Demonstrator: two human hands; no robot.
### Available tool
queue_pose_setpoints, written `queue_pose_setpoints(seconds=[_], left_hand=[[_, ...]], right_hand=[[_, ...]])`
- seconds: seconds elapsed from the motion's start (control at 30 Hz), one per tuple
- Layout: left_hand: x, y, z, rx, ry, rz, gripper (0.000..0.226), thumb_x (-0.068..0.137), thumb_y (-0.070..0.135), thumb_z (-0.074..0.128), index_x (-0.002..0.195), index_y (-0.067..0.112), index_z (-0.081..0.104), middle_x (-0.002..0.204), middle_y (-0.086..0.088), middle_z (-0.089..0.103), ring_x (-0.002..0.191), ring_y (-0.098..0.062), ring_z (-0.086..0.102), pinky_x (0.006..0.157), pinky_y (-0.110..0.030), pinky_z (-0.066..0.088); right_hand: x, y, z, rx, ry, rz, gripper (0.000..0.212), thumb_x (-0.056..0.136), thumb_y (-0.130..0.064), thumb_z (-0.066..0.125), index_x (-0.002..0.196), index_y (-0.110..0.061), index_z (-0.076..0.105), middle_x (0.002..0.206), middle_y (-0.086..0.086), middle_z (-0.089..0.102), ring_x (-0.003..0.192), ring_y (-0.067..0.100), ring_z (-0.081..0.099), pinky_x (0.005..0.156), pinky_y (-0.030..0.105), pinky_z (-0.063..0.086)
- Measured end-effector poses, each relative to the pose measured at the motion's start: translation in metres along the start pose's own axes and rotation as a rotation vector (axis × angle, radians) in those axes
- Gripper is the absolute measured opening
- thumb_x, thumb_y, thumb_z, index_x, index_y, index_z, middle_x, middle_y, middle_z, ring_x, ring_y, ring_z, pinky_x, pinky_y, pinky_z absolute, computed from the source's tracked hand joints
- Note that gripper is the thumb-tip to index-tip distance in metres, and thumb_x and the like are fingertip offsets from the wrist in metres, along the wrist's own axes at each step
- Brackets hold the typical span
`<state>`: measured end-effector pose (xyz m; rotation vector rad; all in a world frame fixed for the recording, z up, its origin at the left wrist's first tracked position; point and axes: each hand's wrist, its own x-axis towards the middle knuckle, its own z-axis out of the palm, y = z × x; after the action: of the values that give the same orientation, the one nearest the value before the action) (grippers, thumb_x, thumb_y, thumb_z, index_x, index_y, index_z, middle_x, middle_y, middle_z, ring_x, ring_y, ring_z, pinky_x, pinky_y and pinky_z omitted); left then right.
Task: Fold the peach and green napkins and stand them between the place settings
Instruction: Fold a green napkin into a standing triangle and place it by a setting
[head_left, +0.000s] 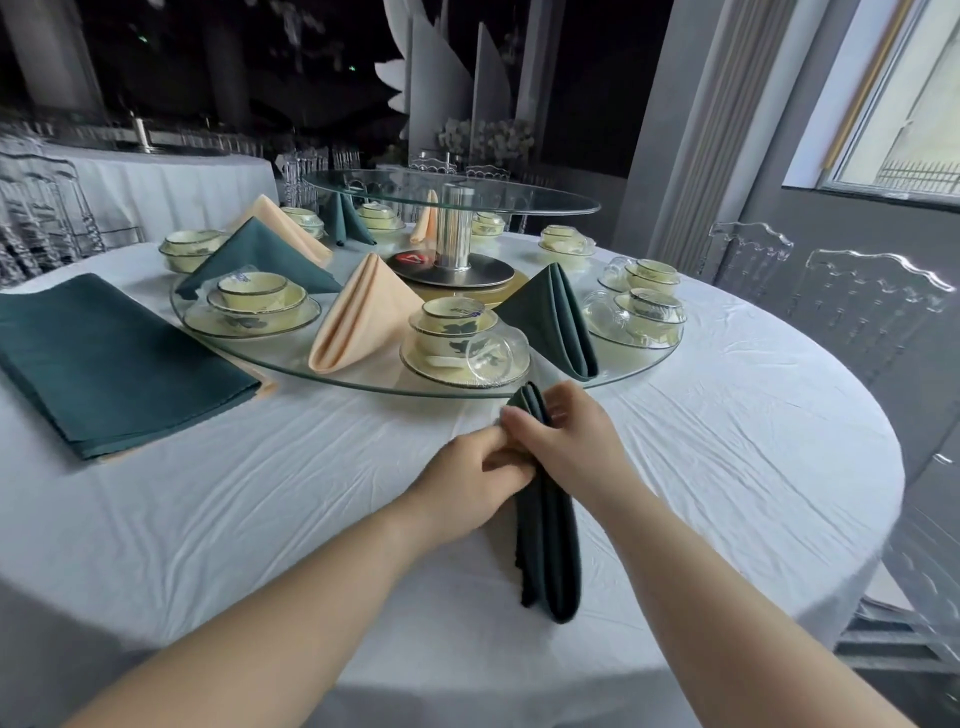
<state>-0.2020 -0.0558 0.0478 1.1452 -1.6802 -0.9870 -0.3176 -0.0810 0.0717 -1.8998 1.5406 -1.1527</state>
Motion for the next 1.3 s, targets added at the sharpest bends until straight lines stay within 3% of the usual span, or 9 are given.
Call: queue_pose_setpoints(seconds=[0.13,0.2,0.27,0.43,0.57,0.63,0.73,0.9,1.3], left_hand=[[0.008,-0.003,-0.014,0.063,0.025,-0.009,0.039,0.090,-0.007,0.041,0.123,0.008,0.054,0.117,0.002,0.058,0.108,-0.004,0.051,0.086,0.000,0.035],[0.018,-0.010,-0.024,0.269,0.108,0.035,0.041,0.093,-0.002,0.039,0.130,0.011,0.049,0.131,0.002,0.050,0.121,-0.009,0.046,0.092,-0.005,0.030],[0.028,-0.019,-0.032,0.607,0.117,0.051,0.046,0.095,0.007,0.038,0.140,0.018,0.035,0.148,0.006,0.029,0.134,-0.013,0.031,0.102,-0.015,0.022],[0.040,-0.039,-0.040,0.977,0.026,-0.087,0.055,0.100,0.023,0.027,0.147,0.022,-0.002,0.154,0.008,-0.012,0.142,-0.007,-0.007,0.110,-0.022,-0.005],[0.040,-0.047,-0.042,0.966,0.060,-0.088,0.054,0.101,0.024,0.023,0.146,0.020,-0.007,0.154,0.008,-0.014,0.141,-0.006,-0.007,0.109,-0.020,-0.006],[0.041,-0.050,-0.043,1.015,0.076,-0.082,0.055,0.101,0.025,0.022,0.146,0.020,-0.010,0.154,0.008,-0.015,0.141,-0.007,-0.008,0.110,-0.022,-0.007],[0.040,-0.053,-0.042,1.046,0.086,-0.118,0.058,0.100,0.029,0.024,0.146,0.020,-0.011,0.153,0.006,-0.018,0.142,-0.011,-0.010,0.112,-0.025,-0.007],[0.041,-0.057,-0.054,0.948,0.123,-0.410,0.061,0.100,0.034,0.023,0.146,0.012,-0.009,0.154,-0.003,-0.019,0.143,-0.019,-0.010,0.114,-0.031,-0.003],[0.043,-0.059,-0.072,1.114,0.096,-0.442,0.056,0.100,0.037,0.014,0.147,0.012,-0.004,0.155,-0.001,-0.010,0.142,-0.012,-0.008,0.114,-0.032,-0.005]], right_hand=[[0.010,0.005,-0.013,-0.115,0.068,-0.092,0.039,0.082,-0.012,0.059,0.054,-0.015,0.031,0.051,-0.003,0.032,0.049,0.012,0.033,0.050,0.023,0.027],[0.014,0.007,-0.022,-0.114,0.076,-0.130,0.030,0.083,-0.011,0.059,0.058,-0.009,0.043,0.055,0.005,0.043,0.055,0.013,0.043,0.052,0.022,0.031],[0.016,0.012,-0.028,-0.126,0.053,-0.138,0.018,0.085,-0.013,0.058,0.077,0.003,0.057,0.074,0.014,0.058,0.073,0.021,0.053,0.062,0.029,0.033],[0.014,0.030,-0.028,-0.141,-0.029,-0.115,0.018,0.084,-0.016,0.059,0.088,0.002,0.058,0.081,0.016,0.060,0.079,0.029,0.054,0.068,0.034,0.039],[0.013,0.036,-0.025,-0.105,-0.041,-0.118,0.007,0.082,-0.016,0.061,0.079,-0.012,0.057,0.068,-0.002,0.054,0.064,0.007,0.048,0.058,0.019,0.036],[0.013,0.036,-0.025,-0.099,-0.038,-0.118,0.014,0.082,-0.015,0.060,0.071,-0.017,0.052,0.061,-0.007,0.048,0.058,0.002,0.045,0.056,0.014,0.035],[0.014,0.036,-0.024,-0.094,-0.025,-0.121,0.013,0.082,-0.013,0.060,0.074,-0.007,0.054,0.059,-0.005,0.046,0.059,0.005,0.042,0.055,0.014,0.035],[0.016,0.039,-0.024,-0.078,-0.017,-0.122,0.012,0.083,-0.013,0.060,0.073,-0.008,0.054,0.061,-0.002,0.049,0.061,0.006,0.042,0.055,0.013,0.036],[0.016,0.036,-0.024,-0.051,0.006,-0.133,0.005,0.080,-0.013,0.063,0.083,-0.010,0.061,0.079,0.008,0.065,0.079,0.024,0.058,0.062,0.021,0.039]])
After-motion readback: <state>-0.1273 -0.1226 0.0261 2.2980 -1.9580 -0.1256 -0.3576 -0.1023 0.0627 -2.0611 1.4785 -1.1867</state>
